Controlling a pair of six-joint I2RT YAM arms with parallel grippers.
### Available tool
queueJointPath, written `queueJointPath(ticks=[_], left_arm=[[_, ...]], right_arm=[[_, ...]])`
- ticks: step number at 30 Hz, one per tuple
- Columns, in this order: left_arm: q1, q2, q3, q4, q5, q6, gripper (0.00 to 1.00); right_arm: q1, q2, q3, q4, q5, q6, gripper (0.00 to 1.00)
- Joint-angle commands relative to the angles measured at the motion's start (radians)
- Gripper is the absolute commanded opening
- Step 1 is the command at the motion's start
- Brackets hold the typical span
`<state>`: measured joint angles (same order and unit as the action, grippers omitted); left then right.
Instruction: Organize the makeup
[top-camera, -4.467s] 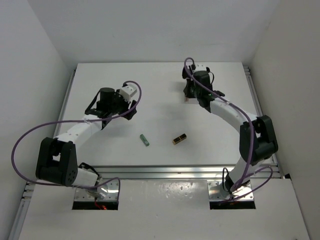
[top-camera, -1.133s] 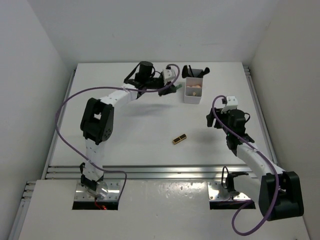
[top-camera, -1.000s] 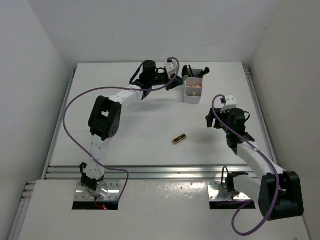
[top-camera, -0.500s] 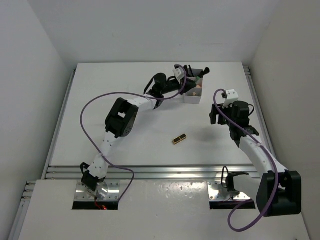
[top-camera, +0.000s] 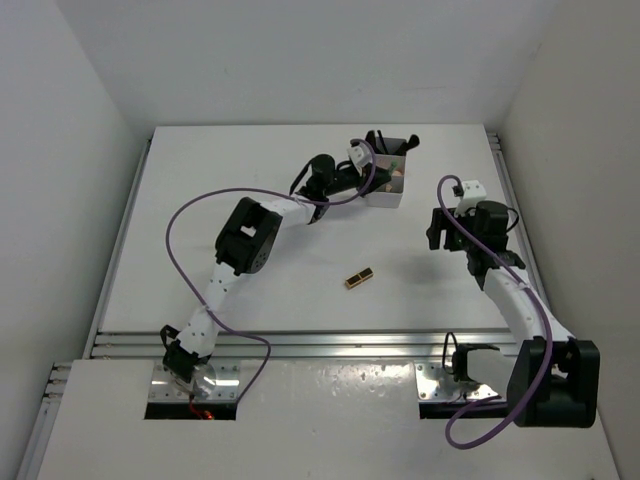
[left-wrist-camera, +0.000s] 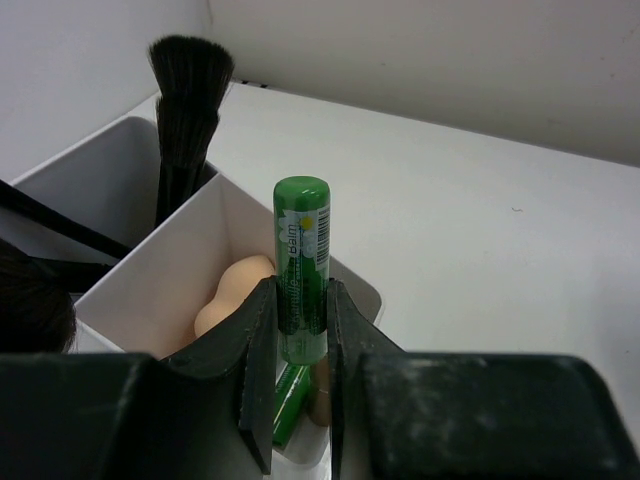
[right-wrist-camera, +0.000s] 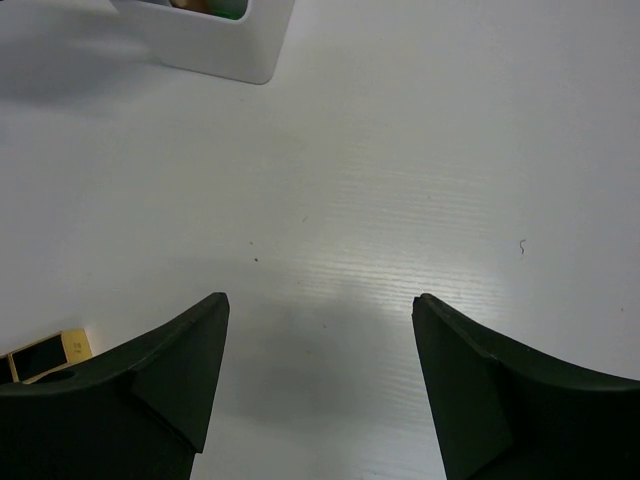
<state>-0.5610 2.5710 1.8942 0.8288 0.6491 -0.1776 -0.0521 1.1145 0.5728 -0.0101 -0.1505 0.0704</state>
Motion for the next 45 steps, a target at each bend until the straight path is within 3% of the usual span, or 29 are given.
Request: queueJointPath(ticks=[1,20,22,26,29,34,40,45], left_arm=[[0.007,-0.009,-0.003,0.044,0.023,0.027,0.0],[0.035,-0.057,-0.058,-0.057,-0.005,-0.037,0.01],[0.035,-0.057,-0.049,-0.071,-0.017,-0.037,0.09],[0.035,-0.057,-0.049,-0.092,-0.005,-0.037,0.45],[0.035,-0.08,-0.049,-0.092,0.017,-0.028,0.58],[0.044,-0.11,0.025,-0.123,0.102,0.004,0.67],[0.09,-0.244,-0.001,-0.178,0.179,-0.022,0.68],[0.166,-0.422,-0.049,-0.436,0.181,-0.022,0.68]], right_arm=[[-0.009,0.008,0.048,0.013,-0.03,-0.004,0.74],[-0.015,-0.002,0.073,0.001,-0.058,-0.034,0.77],[-0.014,-0.005,0.07,0.002,-0.061,-0.035,0.77],[-0.014,-0.012,0.073,0.001,-0.06,-0.041,0.78],[-0.015,-0.015,0.075,0.001,-0.063,-0.05,0.78],[-0.014,-0.009,0.153,-0.103,-0.125,-0.157,0.84],[0.043,0.022,0.289,-0.472,-0.386,-0.45,0.88],[0.211,0.157,0.354,-0.509,-0.523,-0.615,0.88]])
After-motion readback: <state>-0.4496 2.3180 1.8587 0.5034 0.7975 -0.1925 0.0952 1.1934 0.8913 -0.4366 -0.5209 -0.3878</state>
